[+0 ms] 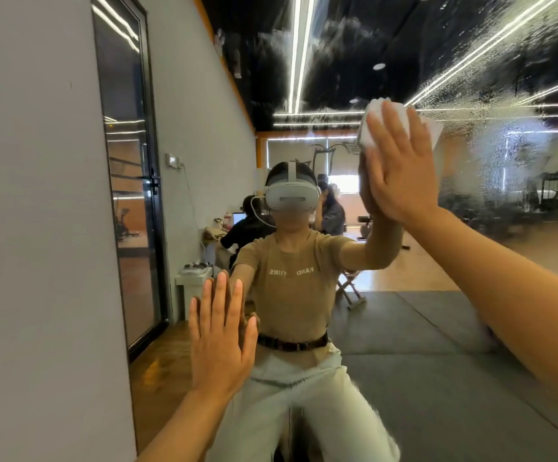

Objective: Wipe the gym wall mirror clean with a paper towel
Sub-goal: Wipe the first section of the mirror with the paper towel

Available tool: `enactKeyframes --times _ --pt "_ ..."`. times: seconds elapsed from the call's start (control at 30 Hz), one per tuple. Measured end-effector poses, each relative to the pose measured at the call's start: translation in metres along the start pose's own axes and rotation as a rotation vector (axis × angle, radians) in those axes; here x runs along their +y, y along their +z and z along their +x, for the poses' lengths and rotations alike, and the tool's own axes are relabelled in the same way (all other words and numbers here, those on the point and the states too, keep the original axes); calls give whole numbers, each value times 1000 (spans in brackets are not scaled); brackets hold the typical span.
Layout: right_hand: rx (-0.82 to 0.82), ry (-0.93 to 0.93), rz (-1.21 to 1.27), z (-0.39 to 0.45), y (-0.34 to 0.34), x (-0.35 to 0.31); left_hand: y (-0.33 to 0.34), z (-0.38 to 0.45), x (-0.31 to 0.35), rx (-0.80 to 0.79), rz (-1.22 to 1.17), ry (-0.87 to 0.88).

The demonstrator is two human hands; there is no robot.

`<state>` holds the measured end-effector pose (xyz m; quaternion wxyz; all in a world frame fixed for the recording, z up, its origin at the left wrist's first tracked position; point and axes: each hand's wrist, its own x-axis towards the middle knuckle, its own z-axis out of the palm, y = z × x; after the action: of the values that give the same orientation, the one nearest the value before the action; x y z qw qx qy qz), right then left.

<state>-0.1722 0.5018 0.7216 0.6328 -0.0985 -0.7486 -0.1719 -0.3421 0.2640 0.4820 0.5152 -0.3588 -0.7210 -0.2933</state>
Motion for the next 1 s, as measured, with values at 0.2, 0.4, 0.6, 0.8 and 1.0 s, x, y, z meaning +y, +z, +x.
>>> enactKeyframes --times 0.2,0.4,0.6,0.8,1.0 --pt "19 -55 14 -115 11 -8 1 -1 -1 -12 -5 3" --pt "-214 -178 -14 -284 14 -14 2 -1 1 -25 -8 -9" --pt "-288 -226 -31 -289 4 -10 -3 -4 8 -23 -6 -4" --pt "-158 -94 55 -156 3 -21 0 -24 23 -64 10 54" --pt "-50 -15 62 -120 12 -29 7 -48 32 -100 -16 20"
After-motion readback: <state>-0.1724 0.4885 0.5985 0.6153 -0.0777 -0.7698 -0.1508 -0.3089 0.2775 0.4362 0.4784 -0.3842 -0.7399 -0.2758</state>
